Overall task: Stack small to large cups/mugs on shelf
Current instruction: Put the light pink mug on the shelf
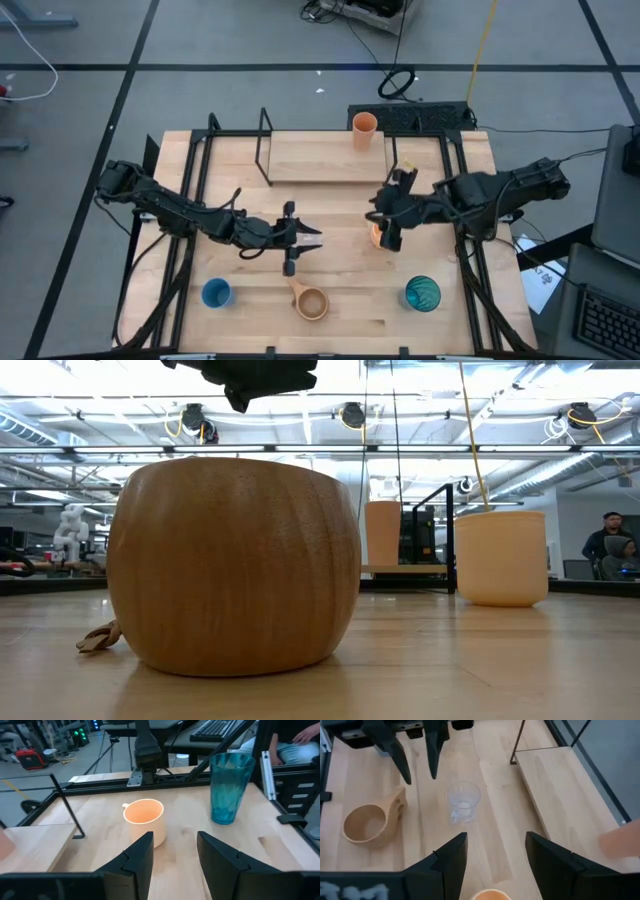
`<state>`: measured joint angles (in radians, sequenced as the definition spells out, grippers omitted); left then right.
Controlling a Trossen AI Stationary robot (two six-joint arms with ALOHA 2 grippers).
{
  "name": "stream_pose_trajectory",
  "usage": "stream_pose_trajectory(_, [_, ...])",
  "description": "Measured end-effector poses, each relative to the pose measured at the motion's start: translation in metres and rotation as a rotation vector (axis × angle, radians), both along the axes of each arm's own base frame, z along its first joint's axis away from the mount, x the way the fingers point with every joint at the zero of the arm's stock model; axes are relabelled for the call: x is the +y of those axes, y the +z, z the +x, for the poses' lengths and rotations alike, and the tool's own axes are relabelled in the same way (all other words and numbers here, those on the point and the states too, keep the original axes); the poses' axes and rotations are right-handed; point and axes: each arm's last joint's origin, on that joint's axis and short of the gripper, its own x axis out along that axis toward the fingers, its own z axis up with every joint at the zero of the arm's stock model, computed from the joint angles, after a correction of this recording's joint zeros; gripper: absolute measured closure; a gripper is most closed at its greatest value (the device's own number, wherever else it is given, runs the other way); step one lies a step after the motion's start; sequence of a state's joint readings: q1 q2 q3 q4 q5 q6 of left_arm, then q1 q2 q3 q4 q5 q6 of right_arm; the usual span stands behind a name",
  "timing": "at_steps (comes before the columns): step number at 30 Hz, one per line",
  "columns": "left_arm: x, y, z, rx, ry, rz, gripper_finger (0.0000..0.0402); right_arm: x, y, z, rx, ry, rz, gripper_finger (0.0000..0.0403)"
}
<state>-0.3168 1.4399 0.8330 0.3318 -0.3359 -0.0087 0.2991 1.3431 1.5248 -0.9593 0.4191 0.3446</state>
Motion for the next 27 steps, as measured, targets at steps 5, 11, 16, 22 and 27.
stream_pose_trajectory(5, [0.002, -0.001, -0.001, 0.010, 0.077, 0.036, 0.0247, 0.005, -0.019, 0.000, -0.018, -0.005, 0.023, 0.0212])
stream_pose_trajectory(11, [0.005, -0.007, -0.003, 0.066, 0.124, 0.078, 0.0247, 0.005, -0.034, 0.001, 0.009, -0.037, 0.043, 0.0212])
stream_pose_trajectory(16, [0.006, -0.012, -0.005, 0.119, 0.140, 0.106, 0.0247, 0.006, -0.036, 0.001, -0.005, -0.085, 0.097, 0.0212])
stream_pose_trajectory(22, [0.006, -0.013, -0.005, 0.136, 0.135, 0.105, 0.0247, 0.009, -0.035, 0.003, -0.005, -0.061, 0.254, 0.0212])
stream_pose_trajectory(27, [0.005, -0.014, -0.005, 0.138, 0.107, 0.095, 0.0247, 0.010, -0.038, 0.004, 0.036, -0.051, 0.374, 0.0212])
